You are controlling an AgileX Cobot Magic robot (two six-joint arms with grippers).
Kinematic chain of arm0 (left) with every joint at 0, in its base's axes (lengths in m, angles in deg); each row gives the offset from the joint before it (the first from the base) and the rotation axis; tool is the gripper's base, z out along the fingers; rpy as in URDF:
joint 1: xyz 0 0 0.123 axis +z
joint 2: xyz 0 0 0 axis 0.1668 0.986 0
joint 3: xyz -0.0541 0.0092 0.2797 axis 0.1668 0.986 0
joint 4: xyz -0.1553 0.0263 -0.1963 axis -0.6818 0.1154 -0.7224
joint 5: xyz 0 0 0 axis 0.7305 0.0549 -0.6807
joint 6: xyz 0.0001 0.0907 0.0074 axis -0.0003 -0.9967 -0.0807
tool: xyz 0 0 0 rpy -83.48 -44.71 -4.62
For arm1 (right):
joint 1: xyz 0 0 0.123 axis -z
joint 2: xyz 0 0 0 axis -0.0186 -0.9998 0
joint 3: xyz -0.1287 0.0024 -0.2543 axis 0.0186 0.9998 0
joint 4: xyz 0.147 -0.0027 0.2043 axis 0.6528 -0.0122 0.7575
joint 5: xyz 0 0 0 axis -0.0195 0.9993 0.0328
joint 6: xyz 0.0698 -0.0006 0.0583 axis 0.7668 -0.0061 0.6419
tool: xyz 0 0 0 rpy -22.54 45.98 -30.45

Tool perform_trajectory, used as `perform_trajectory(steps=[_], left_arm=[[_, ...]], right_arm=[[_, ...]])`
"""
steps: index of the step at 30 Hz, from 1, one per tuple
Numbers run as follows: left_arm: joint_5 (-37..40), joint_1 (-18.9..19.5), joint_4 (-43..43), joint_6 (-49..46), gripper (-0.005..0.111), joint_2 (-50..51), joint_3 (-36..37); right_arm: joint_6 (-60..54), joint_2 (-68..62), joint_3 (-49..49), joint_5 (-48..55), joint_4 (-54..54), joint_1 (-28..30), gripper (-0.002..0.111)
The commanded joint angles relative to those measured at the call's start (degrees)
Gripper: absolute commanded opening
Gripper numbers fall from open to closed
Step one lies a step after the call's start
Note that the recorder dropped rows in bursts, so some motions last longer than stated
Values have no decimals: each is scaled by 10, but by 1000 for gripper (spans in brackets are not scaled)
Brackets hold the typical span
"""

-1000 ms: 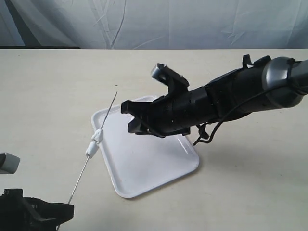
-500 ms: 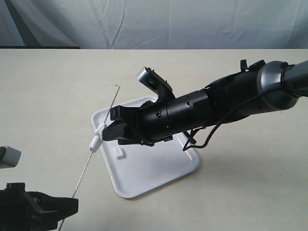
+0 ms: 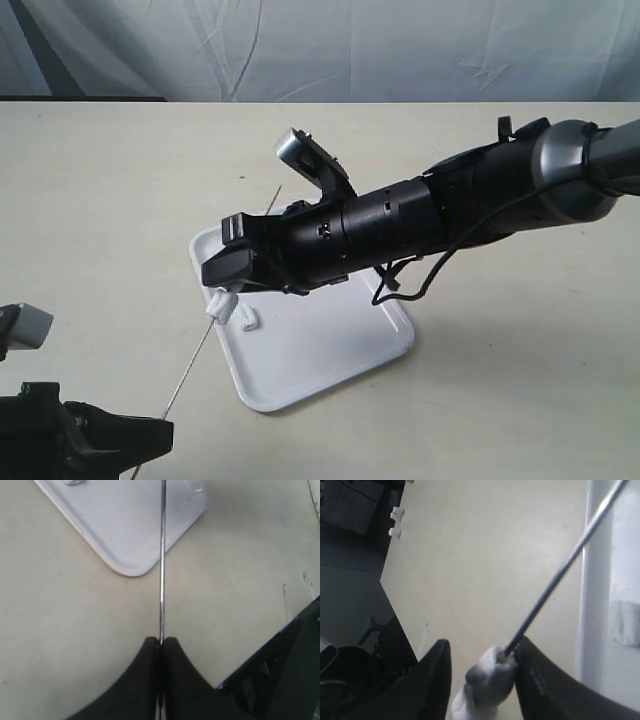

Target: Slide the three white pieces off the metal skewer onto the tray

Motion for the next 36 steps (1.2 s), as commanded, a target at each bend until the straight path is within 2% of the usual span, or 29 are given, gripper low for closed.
perform_trajectory(steps=[1,10,14,16,28,36], left_arm=[[5,-2,6,0,0,2,-2],[28,-2,6,0,0,2,-2],[26,-2,6,0,0,2,-2],[27,-2,6,0,0,2,-2],[16,-2,30,0,0,2,-2],[28,-2,32,0,0,2,22]], right_arm=[[-7,6,-9,8,2,-1,39],[-7,6,-9,13,2,-1,38],[-7,6,-9,13,2,-1,18],[-7,6,-9,13,2,-1,14],[-5,8,-14,-26,2,1,14],[-3,14,-36,-37,2,24,14]])
